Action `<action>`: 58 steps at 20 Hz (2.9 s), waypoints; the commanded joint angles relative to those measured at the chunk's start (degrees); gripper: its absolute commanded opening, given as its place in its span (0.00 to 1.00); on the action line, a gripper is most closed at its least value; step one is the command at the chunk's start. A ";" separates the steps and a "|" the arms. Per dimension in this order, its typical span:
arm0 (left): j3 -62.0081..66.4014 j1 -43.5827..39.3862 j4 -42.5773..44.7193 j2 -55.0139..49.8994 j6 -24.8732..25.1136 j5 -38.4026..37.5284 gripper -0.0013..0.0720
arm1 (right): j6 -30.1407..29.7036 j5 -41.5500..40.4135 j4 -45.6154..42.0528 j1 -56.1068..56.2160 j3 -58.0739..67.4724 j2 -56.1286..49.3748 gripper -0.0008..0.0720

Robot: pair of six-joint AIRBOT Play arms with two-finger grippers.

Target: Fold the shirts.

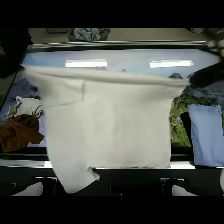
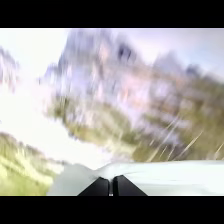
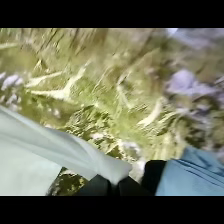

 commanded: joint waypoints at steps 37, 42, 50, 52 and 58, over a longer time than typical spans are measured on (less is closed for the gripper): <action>-13.31 -2.62 7.28 -18.58 -2.08 -15.76 0.65 | -5.05 7.37 2.25 -0.52 -10.23 -18.49 0.62; -31.52 1.33 7.28 -4.66 0.83 -10.82 0.65 | -2.62 11.74 3.17 -8.37 -12.48 -12.55 0.70; -67.73 1.55 -2.75 10.51 7.30 2.49 0.65 | -3.19 5.60 3.21 -10.47 -30.88 -4.07 0.70; -69.00 1.55 -3.02 10.49 7.28 3.15 0.65 | -3.34 5.57 3.15 -10.47 -31.06 -4.07 0.70; -71.54 0.22 -5.46 10.49 7.17 5.66 0.64 | -3.32 3.21 3.10 -10.47 -33.99 -4.07 0.73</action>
